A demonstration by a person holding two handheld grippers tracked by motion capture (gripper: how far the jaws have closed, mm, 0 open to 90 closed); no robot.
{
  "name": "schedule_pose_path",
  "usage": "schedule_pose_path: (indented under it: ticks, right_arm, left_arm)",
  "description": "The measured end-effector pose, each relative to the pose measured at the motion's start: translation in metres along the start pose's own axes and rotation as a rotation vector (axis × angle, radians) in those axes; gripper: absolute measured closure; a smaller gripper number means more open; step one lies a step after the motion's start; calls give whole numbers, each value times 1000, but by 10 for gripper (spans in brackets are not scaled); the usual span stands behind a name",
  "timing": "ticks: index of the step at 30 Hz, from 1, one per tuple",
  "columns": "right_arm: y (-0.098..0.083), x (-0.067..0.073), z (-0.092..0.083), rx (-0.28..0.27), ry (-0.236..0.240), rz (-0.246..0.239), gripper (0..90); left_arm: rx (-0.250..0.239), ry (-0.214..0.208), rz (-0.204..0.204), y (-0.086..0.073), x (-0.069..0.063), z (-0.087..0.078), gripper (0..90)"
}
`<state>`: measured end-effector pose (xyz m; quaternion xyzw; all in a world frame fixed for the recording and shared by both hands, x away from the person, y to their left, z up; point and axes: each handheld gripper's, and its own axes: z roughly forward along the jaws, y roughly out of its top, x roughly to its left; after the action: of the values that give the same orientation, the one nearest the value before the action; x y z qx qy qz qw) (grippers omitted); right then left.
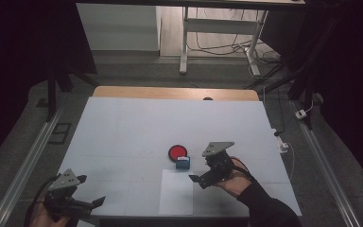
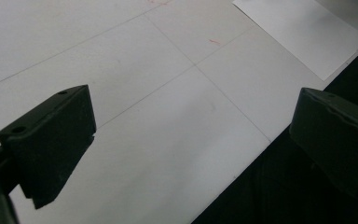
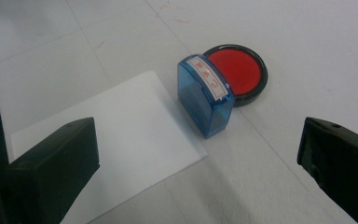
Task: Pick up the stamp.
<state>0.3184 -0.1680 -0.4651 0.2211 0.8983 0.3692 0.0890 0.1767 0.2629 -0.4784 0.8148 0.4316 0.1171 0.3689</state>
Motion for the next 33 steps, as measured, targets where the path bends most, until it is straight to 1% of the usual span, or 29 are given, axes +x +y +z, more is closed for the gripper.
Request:
schedule_pose_path:
  ticks: [6, 9, 11, 12, 13, 15, 21, 25, 27, 29, 31, 32, 33]
  right_arm:
    - [7, -5, 12, 13, 19, -20, 0]
    - [9, -7, 17, 21, 24, -22, 0]
    - [12, -9, 24, 32, 31, -38, 0]
    - [12, -9, 24, 32, 31, -38, 0]
    - [13, -10, 28, 39, 37, -54, 0]
    - [14, -10, 29, 45, 39, -57, 0]
    - [20, -12, 41, 57, 57, -101, 0]
    - [23, -13, 49, 75, 69, -134, 0]
    - [25, -13, 54, 102, 69, -147, 0]
    - [25, -14, 56, 101, 75, -155, 0]
    - [26, -14, 58, 109, 72, -166, 33]
    - [27, -15, 59, 105, 75, -172, 77]
    - [28, -16, 58, 109, 89, -176, 122]
  left_arm:
    - [1, -1, 0, 0, 0, 0, 7]
    - [2, -1, 0, 0, 0, 0, 7]
    - [2, -2, 0, 0, 0, 0, 7]
    - [2, -2, 0, 0, 0, 0, 7]
    - [2, -2, 0, 0, 0, 0, 7]
    - [2, -3, 0, 0, 0, 0, 7]
    - [5, -4, 1, 0, 0, 1, 7]
    - [7, -6, 1, 0, 0, 1, 8]
    - [8, -5, 2, 0, 0, 1, 8]
    - [9, -6, 4, 0, 0, 1, 8]
    - [9, -8, 3, 0, 0, 1, 8]
    - [9, -8, 4, 0, 0, 1, 9]
    - [10, -8, 6, 0, 0, 1, 9]
